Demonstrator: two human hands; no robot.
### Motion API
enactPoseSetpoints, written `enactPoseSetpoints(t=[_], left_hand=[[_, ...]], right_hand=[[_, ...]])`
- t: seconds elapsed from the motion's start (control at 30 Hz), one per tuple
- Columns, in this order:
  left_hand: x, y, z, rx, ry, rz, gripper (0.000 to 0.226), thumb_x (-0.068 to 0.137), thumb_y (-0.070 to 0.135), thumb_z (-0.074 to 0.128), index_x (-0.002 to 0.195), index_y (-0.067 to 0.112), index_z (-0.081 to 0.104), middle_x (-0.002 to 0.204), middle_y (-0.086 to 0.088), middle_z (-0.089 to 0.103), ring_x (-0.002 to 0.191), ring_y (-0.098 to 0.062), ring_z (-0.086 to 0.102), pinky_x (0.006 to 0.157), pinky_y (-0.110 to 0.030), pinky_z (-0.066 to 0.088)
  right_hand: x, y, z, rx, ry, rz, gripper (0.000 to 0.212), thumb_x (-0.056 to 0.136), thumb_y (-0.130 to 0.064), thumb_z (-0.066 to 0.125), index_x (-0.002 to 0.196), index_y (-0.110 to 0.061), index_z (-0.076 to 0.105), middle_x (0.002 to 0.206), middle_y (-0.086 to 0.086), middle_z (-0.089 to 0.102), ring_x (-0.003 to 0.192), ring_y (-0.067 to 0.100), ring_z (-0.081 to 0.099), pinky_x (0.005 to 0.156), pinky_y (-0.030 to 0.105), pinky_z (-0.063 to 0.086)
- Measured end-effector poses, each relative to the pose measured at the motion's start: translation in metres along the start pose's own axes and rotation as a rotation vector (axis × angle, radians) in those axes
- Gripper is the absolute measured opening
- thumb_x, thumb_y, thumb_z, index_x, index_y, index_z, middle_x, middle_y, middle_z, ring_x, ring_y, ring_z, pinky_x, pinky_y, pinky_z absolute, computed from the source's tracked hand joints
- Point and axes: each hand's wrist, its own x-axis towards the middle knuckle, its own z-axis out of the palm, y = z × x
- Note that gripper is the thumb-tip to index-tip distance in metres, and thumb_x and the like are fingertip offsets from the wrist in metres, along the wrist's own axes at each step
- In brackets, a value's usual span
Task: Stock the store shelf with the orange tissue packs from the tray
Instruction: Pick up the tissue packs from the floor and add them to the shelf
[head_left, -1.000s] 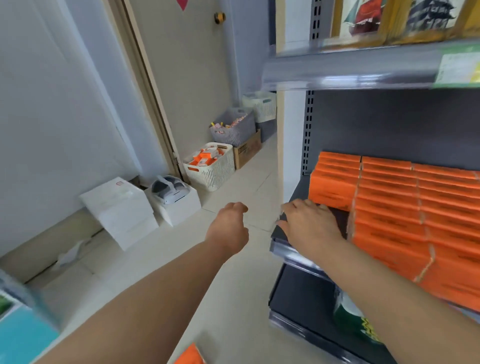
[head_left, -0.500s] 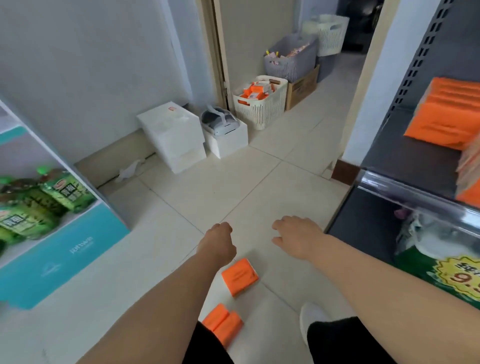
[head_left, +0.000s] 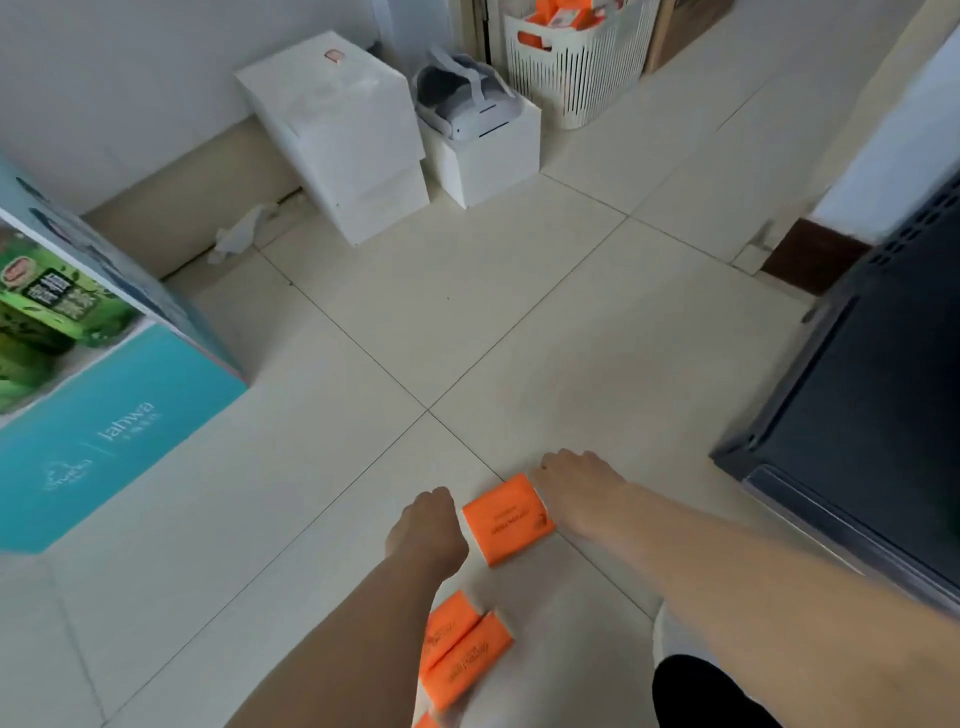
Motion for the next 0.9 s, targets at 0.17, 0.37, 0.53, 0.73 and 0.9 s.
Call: enactPoseSetpoints(t=[0.17, 0.37, 0.53, 0.73, 0.9], left_hand=[[0.029, -0.009, 0.013, -0.014, 0.002, 0.006, 0.039, 0.090, 0.019, 0.051, 0.129, 0.017, 0.044, 0.127, 0.001, 0.050, 0.116, -0.020, 0.050, 0.080, -0.029, 0.043], [0.040, -0.022, 0.022, 0.022, -0.008, 0.013, 0.044, 0.092, 0.021, 0.050, 0.135, 0.018, 0.040, 0.134, 0.000, 0.046, 0.122, -0.020, 0.047, 0.086, -0.031, 0.042], [0.038, -0.038, 0.027, 0.054, -0.021, 0.032, 0.044, 0.093, 0.021, 0.051, 0.136, 0.019, 0.041, 0.135, 0.001, 0.047, 0.122, -0.019, 0.048, 0.088, -0.030, 0.042], [0.035, -0.051, 0.025, 0.044, -0.211, 0.057, 0.052, 0.084, 0.034, 0.067, 0.130, 0.022, 0.046, 0.132, 0.002, 0.050, 0.120, -0.018, 0.049, 0.096, -0.032, 0.044], [0.022, -0.044, 0.029, 0.270, -0.512, 0.121, 0.073, 0.069, 0.042, 0.080, 0.130, 0.019, 0.047, 0.128, 0.001, 0.053, 0.117, -0.022, 0.052, 0.097, -0.037, 0.046]], right_hand=[[0.041, -0.019, 0.044, -0.018, 0.057, -0.085, 0.044, 0.092, -0.009, 0.042, 0.136, -0.008, 0.036, 0.139, 0.014, 0.037, 0.130, 0.030, 0.033, 0.097, 0.041, 0.034], [0.069, -0.017, 0.078, -0.031, 0.060, -0.131, 0.062, 0.095, -0.011, 0.038, 0.150, -0.013, 0.009, 0.157, 0.009, 0.009, 0.146, 0.024, 0.004, 0.113, 0.045, 0.015], [0.078, -0.016, 0.082, -0.061, 0.095, -0.051, 0.068, 0.087, -0.019, 0.056, 0.146, -0.011, 0.022, 0.134, 0.009, 0.041, 0.123, 0.029, 0.039, 0.093, 0.040, 0.035], [0.064, -0.009, 0.071, -0.041, 0.109, 0.023, 0.041, 0.083, -0.021, 0.060, 0.119, -0.014, 0.041, 0.117, 0.005, 0.049, 0.108, 0.025, 0.048, 0.082, 0.034, 0.036], [0.028, 0.010, 0.073, 0.070, 0.192, 0.037, 0.041, 0.089, -0.020, 0.050, 0.126, -0.019, 0.033, 0.117, 0.000, 0.051, 0.103, 0.022, 0.053, 0.081, 0.035, 0.038]])
